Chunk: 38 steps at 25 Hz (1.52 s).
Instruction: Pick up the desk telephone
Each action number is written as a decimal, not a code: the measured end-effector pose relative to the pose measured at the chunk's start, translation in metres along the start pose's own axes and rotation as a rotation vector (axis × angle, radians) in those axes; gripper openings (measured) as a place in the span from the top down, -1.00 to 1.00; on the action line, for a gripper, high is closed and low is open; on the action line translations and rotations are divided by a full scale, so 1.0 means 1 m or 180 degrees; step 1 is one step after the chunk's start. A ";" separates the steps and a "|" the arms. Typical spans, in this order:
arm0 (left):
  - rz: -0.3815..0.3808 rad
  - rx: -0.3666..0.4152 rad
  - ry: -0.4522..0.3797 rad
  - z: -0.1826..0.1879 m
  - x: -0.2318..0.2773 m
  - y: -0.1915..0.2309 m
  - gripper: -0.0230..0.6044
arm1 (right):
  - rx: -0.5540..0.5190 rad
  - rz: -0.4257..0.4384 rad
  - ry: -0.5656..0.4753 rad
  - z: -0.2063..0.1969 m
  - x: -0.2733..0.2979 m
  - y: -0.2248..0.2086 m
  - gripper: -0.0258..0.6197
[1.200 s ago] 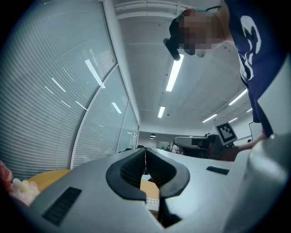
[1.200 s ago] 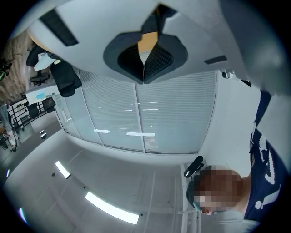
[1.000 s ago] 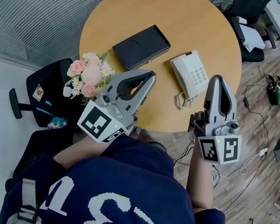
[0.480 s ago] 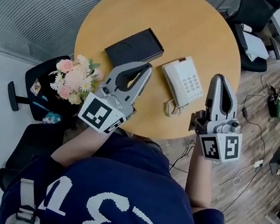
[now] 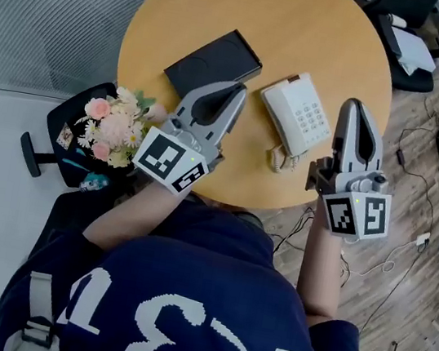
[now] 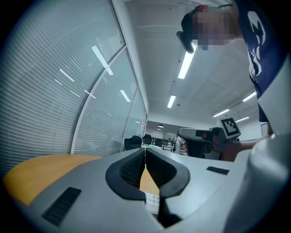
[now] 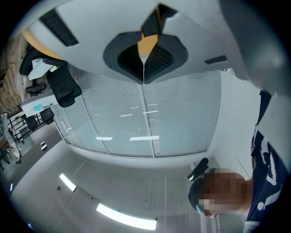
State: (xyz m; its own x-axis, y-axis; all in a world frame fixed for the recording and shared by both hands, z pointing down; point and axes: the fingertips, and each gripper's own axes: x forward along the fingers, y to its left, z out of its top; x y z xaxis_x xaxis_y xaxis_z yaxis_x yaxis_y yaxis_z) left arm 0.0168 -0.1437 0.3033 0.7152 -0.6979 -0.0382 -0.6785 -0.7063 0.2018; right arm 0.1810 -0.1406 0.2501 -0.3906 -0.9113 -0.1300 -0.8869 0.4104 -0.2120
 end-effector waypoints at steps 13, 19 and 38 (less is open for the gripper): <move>-0.0066 -0.0204 0.0526 -0.090 0.038 0.015 0.87 | -0.0008 0.0017 0.0762 -0.089 0.014 -0.048 0.83; -0.0008 -0.0238 0.0807 -0.143 0.055 0.020 0.87 | -0.0002 0.0003 0.1164 -0.144 0.020 -0.089 0.67; -0.0129 -0.0627 0.1798 -0.268 0.061 -0.021 -0.01 | -0.0017 0.0721 0.2372 -0.293 0.022 -0.135 0.19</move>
State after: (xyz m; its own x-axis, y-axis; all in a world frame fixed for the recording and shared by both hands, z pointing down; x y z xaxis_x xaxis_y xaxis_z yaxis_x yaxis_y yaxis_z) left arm 0.1198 -0.1397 0.5589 0.7549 -0.4618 0.4657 -0.6436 -0.6582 0.3907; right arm 0.2195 -0.2252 0.5599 -0.6232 -0.5875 0.5162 -0.7663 0.5906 -0.2530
